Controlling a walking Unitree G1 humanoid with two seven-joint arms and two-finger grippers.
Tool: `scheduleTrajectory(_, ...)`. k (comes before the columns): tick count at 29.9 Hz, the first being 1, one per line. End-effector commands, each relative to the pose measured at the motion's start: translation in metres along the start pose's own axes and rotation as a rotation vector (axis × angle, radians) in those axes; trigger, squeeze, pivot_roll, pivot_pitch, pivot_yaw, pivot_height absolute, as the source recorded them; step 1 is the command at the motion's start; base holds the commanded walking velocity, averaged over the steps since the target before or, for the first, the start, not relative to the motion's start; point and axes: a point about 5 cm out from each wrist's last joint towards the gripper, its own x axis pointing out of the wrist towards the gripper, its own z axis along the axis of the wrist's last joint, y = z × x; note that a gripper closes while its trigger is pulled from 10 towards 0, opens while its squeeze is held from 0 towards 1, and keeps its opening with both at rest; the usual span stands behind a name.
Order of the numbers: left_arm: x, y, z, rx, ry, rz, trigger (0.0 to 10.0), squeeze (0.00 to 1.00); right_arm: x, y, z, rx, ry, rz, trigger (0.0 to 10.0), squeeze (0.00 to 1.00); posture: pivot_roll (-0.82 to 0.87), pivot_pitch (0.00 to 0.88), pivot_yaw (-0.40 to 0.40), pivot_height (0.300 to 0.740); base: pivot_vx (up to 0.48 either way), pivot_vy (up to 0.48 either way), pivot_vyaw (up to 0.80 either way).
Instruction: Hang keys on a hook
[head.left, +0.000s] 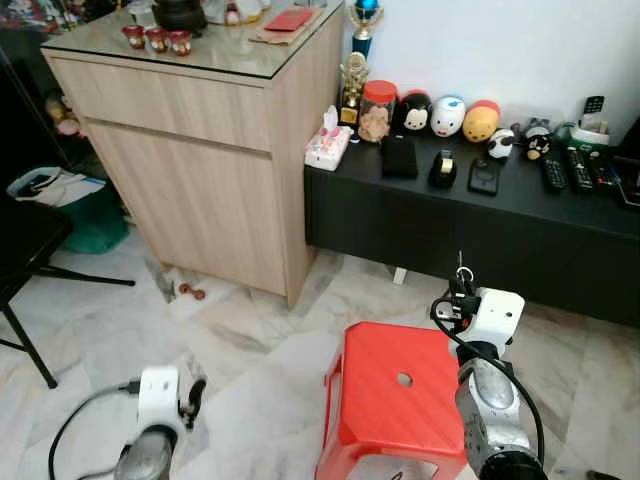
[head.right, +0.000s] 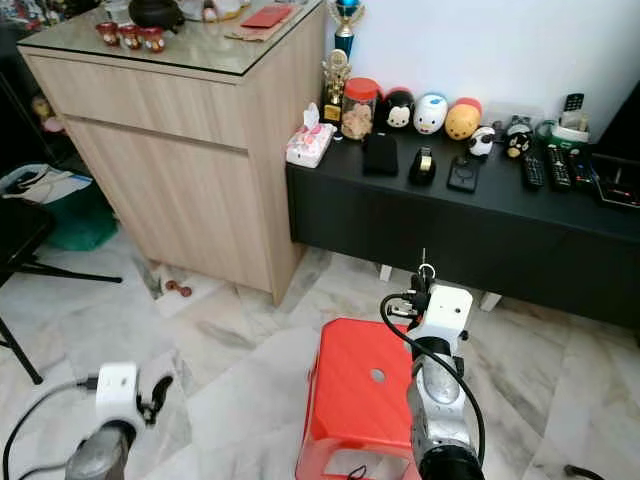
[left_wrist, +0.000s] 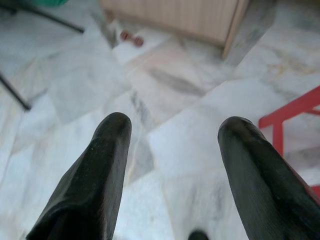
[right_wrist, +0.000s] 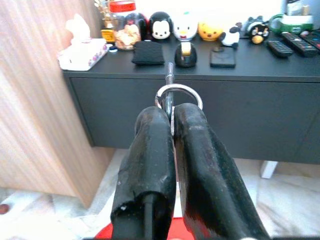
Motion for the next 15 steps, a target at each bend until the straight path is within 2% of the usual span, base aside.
scheduleTrajectory(1,-0.004,0.006,-0.01,0.015,0.048,0.016,10.0,0.0,-0.001,0.002,-0.002,0.003,0.013,0.011,10.0,0.0,-0.01,0.0,-0.034,0.74,0.0,0.0,0.0)
scheduleTrajectory(4,-0.005,0.006,-0.013,0.016,0.061,0.016,10.0,0.0,-0.001,0.002,-0.002,0.004,0.015,0.013,10.0,0.0,-0.01,0.0,-0.034,0.74,0.0,0.0,0.0)
scheduleTrajectory(5,-0.008,0.006,-0.018,0.013,0.088,0.017,10.0,0.0,-0.001,0.003,-0.002,0.004,0.017,0.016,10.0,0.0,-0.01,0.0,-0.035,0.74,0.0,0.0,0.0)
scheduleTrajectory(6,-0.015,0.007,-0.035,0.017,0.173,0.03,10.0,0.0,0.0,0.004,-0.002,0.004,0.021,0.02,10.0,0.0,-0.01,0.0,-0.039,0.74,0.0,0.0,0.0)
scheduleTrajectory(15,-0.037,0.011,-0.071,-0.017,0.334,0.072,10.0,0.0,0.0,0.004,-0.002,0.005,0.032,0.033,10.0,0.0,-0.02,0.016,-0.045,0.74,0.0,0.0,0.0)
